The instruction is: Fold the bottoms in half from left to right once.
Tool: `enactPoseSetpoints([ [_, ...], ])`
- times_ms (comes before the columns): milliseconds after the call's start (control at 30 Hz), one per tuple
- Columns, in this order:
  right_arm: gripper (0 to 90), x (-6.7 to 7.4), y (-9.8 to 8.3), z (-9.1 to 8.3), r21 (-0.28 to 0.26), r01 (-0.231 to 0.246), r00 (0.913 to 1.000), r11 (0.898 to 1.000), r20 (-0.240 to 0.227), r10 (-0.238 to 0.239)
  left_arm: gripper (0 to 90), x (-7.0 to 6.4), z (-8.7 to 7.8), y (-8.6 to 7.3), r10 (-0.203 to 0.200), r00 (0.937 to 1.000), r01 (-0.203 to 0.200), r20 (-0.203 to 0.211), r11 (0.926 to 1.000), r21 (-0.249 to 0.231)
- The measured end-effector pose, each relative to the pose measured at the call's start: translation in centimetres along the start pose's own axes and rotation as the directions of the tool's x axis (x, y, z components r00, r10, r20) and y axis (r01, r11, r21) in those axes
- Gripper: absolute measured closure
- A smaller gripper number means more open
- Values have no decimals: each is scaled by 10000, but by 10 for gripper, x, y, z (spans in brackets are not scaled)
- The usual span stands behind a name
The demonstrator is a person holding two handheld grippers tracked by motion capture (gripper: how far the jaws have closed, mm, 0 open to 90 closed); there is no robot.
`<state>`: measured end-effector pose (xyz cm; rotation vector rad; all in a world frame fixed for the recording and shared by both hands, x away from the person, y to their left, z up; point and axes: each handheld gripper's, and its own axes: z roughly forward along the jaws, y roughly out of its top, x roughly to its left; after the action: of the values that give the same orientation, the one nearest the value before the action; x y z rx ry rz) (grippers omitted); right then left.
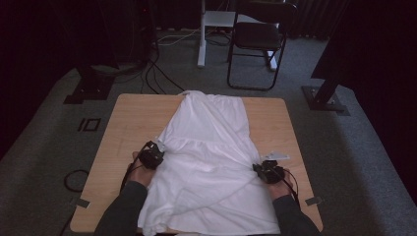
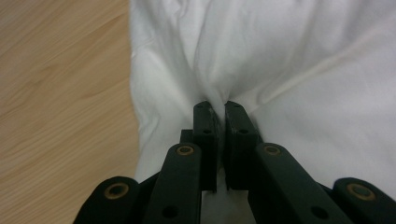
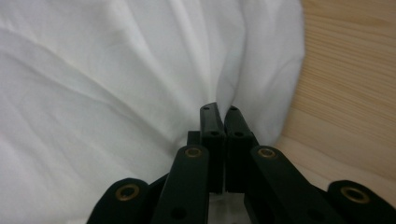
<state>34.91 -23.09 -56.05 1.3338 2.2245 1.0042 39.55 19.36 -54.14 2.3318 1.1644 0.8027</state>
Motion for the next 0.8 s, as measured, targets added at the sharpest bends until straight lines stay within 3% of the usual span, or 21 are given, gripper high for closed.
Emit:
enactPoseSetpoints([
  [67,887,10,5,5,48,360,9993,9993,47,-360,858,6,-2,-1,-323,9992,326,249,9994,-126],
  [167,886,12,7,0,-280,569,9984,9980,4,-569,859,4,-23,2,-514,9961,578,722,9943,-901],
  [233,887,9,9,-13,-959,320,9995,9949,-2,-322,862,1,-48,5,-603,9901,840,1269,9781,-1905],
  [300,888,2,13,-37,-2209,-302,9994,9748,-252,253,863,-2,-70,8,-574,9832,1021,1731,9597,-2619],
  [367,890,-2,14,-57,-2955,-511,9979,9540,233,607,859,-4,-81,8,-512,9801,1073,1920,9496,-2944],
  [400,891,-5,14,-62,-2993,-381,9951,9534,753,634,850,-5,-82,8,-466,9854,934,1636,9521,-2911],
  [433,890,-8,12,-62,-2835,-211,9909,9587,1218,578,822,-6,-80,8,-425,9906,768,1303,9595,-2710],
  [467,890,-14,9,-60,-2594,-336,9891,9652,1298,693,765,-6,-76,6,-505,9907,808,1262,9652,-2486],
  [567,890,-27,-5,-39,-1401,-846,9867,9865,1260,1025,648,-8,-67,1,-766,9851,1098,1543,9693,-2198],
  [633,888,-30,-11,-29,-838,-907,9866,9923,1285,1010,627,-13,-65,-1,-693,9760,1154,2066,9687,-2199],
  [767,886,-28,-12,-16,-61,-700,9874,9975,1417,701,625,-34,-55,-4,332,9614,164,2732,9840,-1772],
  [800,885,-27,-12,-14,-79,-593,9875,9982,1460,598,644,-39,-49,-5,529,9634,-153,2626,9896,-1430],
])
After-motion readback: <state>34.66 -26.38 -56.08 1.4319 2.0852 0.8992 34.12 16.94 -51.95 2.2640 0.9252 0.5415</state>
